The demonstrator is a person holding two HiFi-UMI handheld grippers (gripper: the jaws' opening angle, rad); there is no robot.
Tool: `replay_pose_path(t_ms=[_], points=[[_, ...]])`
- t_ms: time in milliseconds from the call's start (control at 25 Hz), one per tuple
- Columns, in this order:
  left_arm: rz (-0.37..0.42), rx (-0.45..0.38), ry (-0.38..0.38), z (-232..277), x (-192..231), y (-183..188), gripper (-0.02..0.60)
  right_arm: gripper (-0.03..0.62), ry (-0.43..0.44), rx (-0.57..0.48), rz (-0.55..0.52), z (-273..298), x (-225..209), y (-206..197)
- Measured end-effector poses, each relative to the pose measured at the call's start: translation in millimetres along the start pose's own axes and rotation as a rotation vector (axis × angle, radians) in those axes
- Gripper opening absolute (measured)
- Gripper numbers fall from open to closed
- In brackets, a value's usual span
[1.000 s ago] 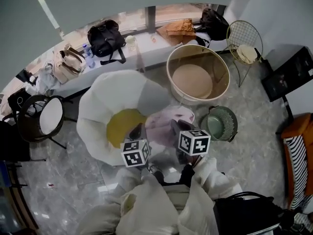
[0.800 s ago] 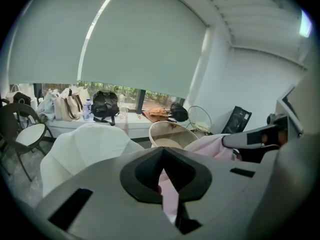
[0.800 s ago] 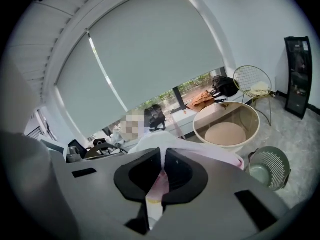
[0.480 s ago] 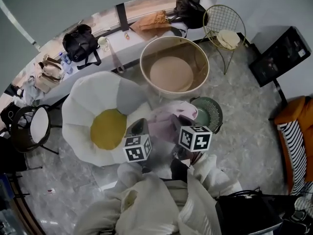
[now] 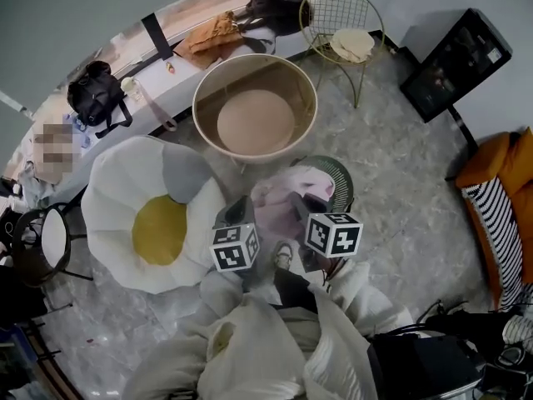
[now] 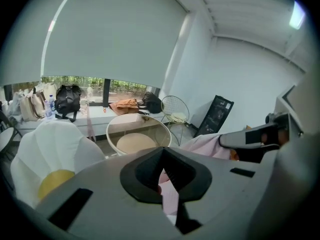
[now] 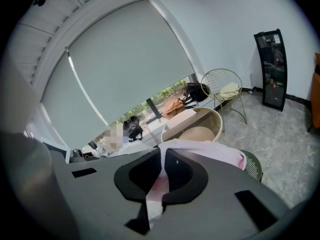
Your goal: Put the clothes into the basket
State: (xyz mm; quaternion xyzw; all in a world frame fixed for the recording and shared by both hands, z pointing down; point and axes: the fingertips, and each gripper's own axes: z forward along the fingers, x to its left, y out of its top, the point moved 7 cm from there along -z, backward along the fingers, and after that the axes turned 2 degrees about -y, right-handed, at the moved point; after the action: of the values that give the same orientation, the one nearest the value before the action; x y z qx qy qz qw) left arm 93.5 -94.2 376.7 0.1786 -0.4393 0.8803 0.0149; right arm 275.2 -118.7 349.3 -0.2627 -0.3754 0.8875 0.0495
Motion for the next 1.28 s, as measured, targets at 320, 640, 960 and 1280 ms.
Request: replay_pose_path(t_ms=[320,640,960,1280], points=[[0.098,0.084,-0.068,53,-56,2,0.006,0.032,-0.069,-0.010,0.092,-15,-83,15],[0.131,0.140,-0.086,113,-71,-7,0.006,0.032,-0.151,-0.002,0.195,-1,-157,-1],[0.123,0.192,-0.064,191,-53,-50,0.006,0.031,-0.213,-0.005,0.264,51,-228,-40],[0.092,0.240,-0.089,259,-47,-112,0.006,0.029,-0.305,0.085,0.426,121,-303,-123]])
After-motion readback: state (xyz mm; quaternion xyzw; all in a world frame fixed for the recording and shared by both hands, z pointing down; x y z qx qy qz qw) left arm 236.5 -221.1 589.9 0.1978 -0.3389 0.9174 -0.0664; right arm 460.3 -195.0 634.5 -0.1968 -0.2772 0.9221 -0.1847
